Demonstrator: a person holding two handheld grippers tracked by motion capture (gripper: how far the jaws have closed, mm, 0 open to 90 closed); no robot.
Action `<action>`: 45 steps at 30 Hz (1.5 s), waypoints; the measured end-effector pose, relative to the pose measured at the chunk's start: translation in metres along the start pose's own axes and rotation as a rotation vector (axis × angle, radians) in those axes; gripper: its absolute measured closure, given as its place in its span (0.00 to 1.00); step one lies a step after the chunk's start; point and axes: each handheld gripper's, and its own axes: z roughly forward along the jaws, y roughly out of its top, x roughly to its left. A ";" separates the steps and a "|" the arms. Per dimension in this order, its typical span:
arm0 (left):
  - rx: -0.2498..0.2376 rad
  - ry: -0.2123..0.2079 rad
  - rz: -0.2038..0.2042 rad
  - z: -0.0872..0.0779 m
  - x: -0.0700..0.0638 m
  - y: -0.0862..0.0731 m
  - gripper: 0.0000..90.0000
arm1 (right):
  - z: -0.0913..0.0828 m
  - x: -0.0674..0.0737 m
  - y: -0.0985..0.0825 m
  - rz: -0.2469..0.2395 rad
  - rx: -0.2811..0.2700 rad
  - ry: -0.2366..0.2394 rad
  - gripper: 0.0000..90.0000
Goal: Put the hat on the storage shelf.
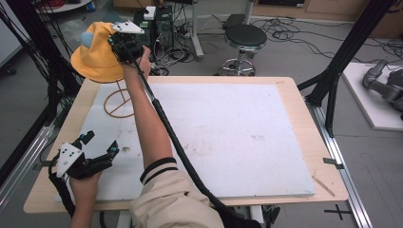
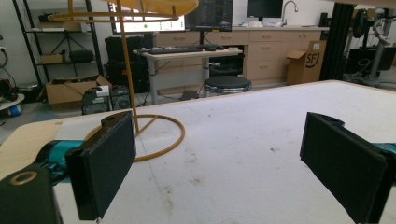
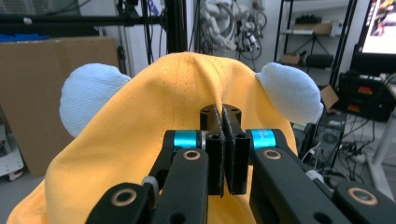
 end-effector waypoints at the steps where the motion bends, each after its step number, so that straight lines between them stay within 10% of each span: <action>1: 0.000 0.000 0.000 0.000 0.000 0.000 0.12 | 0.001 0.000 -0.003 0.000 0.008 -0.002 0.99; 17: 0.003 0.000 -0.006 0.001 0.000 -0.001 0.12 | 0.002 0.008 -0.011 -0.070 0.035 0.013 0.95; 22: 0.005 -0.004 -0.004 0.001 -0.001 -0.001 0.12 | 0.001 0.007 -0.009 -0.063 0.028 0.005 0.78; 28: 0.001 -0.004 -0.010 0.002 0.000 -0.002 0.12 | -0.002 0.003 -0.010 -0.039 0.004 -0.121 0.44; 36: -0.004 -0.009 -0.028 0.002 0.001 -0.002 0.12 | -0.019 -0.020 0.000 -0.044 0.027 -0.153 0.22; 45: 0.004 -0.011 -0.002 0.004 -0.002 -0.001 0.12 | -0.077 -0.064 0.026 -0.028 -0.015 -0.138 0.14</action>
